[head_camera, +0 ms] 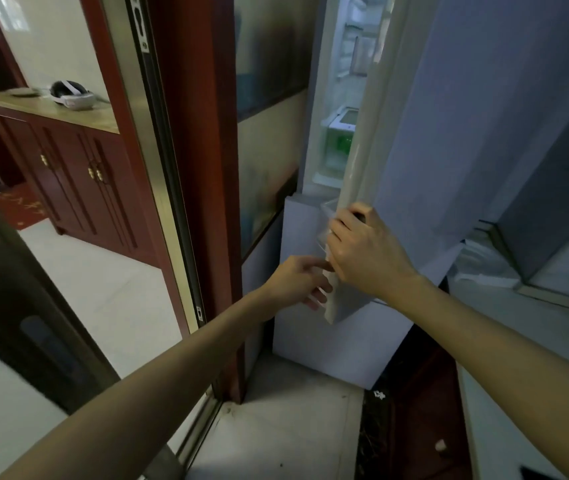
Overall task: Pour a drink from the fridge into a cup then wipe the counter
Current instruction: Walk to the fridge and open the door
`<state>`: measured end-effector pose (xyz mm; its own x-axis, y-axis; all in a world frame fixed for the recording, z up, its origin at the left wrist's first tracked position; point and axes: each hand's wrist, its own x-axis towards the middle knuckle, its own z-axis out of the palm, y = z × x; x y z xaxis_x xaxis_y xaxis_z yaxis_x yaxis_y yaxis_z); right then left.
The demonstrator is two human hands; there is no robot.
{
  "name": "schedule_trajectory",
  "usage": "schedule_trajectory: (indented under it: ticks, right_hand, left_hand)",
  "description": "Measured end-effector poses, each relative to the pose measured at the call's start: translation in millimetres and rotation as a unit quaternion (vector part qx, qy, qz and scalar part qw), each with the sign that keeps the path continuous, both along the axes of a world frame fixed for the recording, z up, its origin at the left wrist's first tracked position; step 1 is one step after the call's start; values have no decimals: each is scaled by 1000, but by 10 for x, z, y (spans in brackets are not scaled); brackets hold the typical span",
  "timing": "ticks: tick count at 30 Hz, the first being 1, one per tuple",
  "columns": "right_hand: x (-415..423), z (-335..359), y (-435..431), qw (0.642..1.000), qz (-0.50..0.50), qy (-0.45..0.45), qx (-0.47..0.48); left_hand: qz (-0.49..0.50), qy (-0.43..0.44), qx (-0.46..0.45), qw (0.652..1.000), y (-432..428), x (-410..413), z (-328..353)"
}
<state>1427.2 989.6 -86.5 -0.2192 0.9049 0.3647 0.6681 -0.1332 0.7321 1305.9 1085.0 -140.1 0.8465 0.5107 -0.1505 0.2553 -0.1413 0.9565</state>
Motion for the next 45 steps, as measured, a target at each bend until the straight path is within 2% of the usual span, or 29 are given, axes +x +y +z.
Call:
schedule_trajectory:
  ticks: [8,14,18,23,26,29,31,38,42,45]
  right_hand:
    - [-58,16,-650,998,-43,45,-17]
    - [-116,266,-892,994,-57,77,45]
    - [-148,480,-910,987,-81,110,90]
    - [-152,658,-568,970,-163,138,114]
    - [-137,636,-428,959,-203,180,87]
    - [-126,672,-454,937,-302,173,37]
    - [-63,578,-419,919,-354,171,31]
    - [61,482,-372,869,-417,252,82]
    - [230,541,-251,821,-481,291,103]
    - [431,579,-110,813,-483,312,95]
  left_hand:
    - [-54,21,56,997,-466,-22,136]
    - [-92,16,109,990,-484,91,250]
    - [-110,10,173,979,-325,243,258]
    - [-112,-8,252,961,132,617,403]
    - [-87,-10,291,953,261,712,394]
    - [-91,5,280,956,293,740,350]
    - [-135,19,259,956,409,799,314]
    - [-227,-7,230,947,415,1116,200]
    - [-257,-24,225,940,398,1299,186]
    - [-291,-20,209,933,419,1435,229]
